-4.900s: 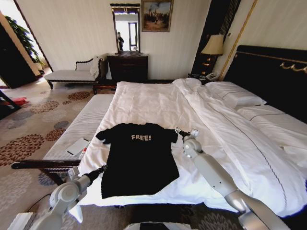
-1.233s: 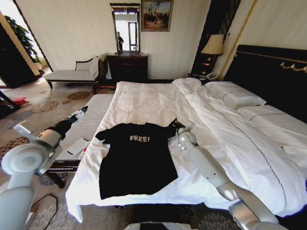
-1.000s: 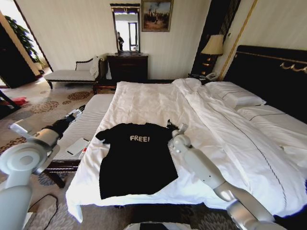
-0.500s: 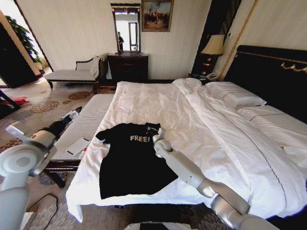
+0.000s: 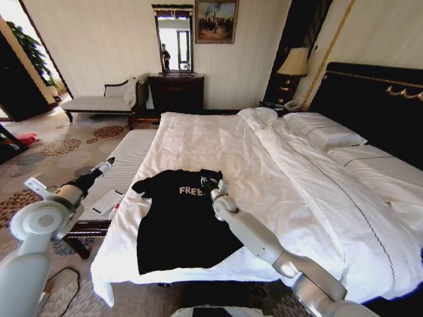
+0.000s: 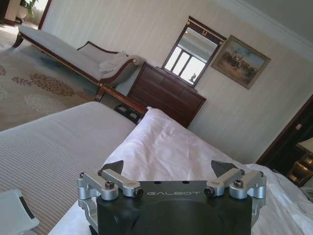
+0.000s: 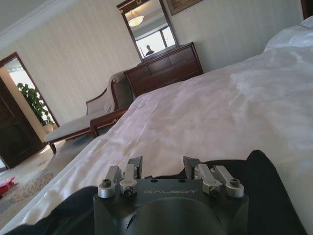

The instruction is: Fold the clothes on the bed.

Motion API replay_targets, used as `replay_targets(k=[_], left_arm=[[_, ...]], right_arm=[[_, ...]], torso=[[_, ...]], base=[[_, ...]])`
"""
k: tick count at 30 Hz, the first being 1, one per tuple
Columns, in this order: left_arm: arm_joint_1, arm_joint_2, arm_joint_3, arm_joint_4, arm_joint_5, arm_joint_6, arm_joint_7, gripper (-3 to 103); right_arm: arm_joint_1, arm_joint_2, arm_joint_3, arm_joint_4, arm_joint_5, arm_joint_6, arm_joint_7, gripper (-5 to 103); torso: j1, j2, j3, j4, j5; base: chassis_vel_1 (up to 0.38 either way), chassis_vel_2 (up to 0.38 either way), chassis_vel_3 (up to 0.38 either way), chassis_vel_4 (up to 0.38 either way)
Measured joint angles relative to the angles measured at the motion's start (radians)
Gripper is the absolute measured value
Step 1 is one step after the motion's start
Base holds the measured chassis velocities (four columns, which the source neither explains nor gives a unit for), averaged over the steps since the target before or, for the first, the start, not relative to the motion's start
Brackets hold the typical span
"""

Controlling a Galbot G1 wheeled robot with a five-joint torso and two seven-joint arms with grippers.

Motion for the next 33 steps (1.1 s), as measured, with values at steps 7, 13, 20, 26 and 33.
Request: replay_targets(k=[7,13,20,26,33], left_arm=[[-0.051,-0.018,0.057,0.176,-0.111,0.028,0.007,100],[-0.114,-0.066,0.124,0.351,-0.170,0.058,0.055,100],[-0.214,-0.110,0.218,0.531,-0.096,0.061,0.121,100],[-0.274,-0.124,0.247,0.641,-0.060,0.011,0.187,100],[-0.291,-0.151,0.249,0.690,-0.043,-0.013,0.210,100]], right_arm=[[0.009,-0.010,0.058,-0.016,0.008,-0.005,0.028,76],[0.002,-0.013,0.080,-0.020,0.005,-0.022,0.044,93],[0.002,-0.009,0.084,-0.029,0.002,-0.033,0.047,100],[-0.005,-0.008,0.102,-0.029,0.002,-0.036,0.052,100],[-0.012,-0.019,0.112,-0.026,0.003,-0.037,0.054,100]], torso=[[0.000,0.000,0.000,0.0002,0.0001],[0.000,0.000,0.000,0.0000,-0.0003],[0.000,0.000,0.000,-0.0004,0.0000],[0.000,0.000,0.000,0.0000,0.0001],[0.000,0.000,0.000,0.0001,0.0001]], base=[[0.000,0.000,0.000,0.000],[0.000,0.000,0.000,0.000],[0.000,0.000,0.000,0.000],[0.000,0.000,0.000,0.000],[0.000,0.000,0.000,0.000]])
